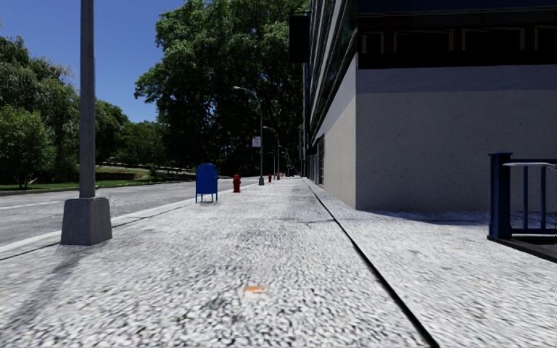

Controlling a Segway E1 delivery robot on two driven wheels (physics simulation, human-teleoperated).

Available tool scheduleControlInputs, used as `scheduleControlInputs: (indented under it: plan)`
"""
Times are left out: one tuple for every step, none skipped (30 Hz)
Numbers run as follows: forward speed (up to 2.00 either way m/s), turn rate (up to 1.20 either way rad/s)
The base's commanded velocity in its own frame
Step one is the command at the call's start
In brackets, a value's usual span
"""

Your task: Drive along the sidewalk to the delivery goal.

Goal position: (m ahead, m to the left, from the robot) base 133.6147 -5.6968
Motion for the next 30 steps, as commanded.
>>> scheduleControlInputs:
  plan:
    - [2.00, 0.00]
    - [2.00, 0.00]
    - [2.00, 0.00]
    - [2.00, 0.00]
    - [2.00, 0.00]
    - [2.00, 0.00]
    - [2.00, 0.00]
    - [2.00, 0.00]
    - [2.00, 0.00]
    - [2.00, 0.00]
    - [2.00, 0.00]
    - [2.00, 0.00]
    - [2.00, 0.00]
    - [2.00, 0.00]
    - [2.00, 0.00]
    - [2.00, 0.00]
    - [2.00, 0.00]
    - [2.00, 0.00]
    - [2.00, 0.00]
    - [2.00, 0.00]
    - [2.00, 0.00]
    - [2.00, 0.00]
    - [2.00, -0.01]
    - [2.00, -0.03]
    - [2.00, -0.04]
    - [2.00, -0.04]
    - [2.00, -0.06]
    - [2.00, -0.08]
    - [2.00, -0.10]
    - [2.00, -0.10]
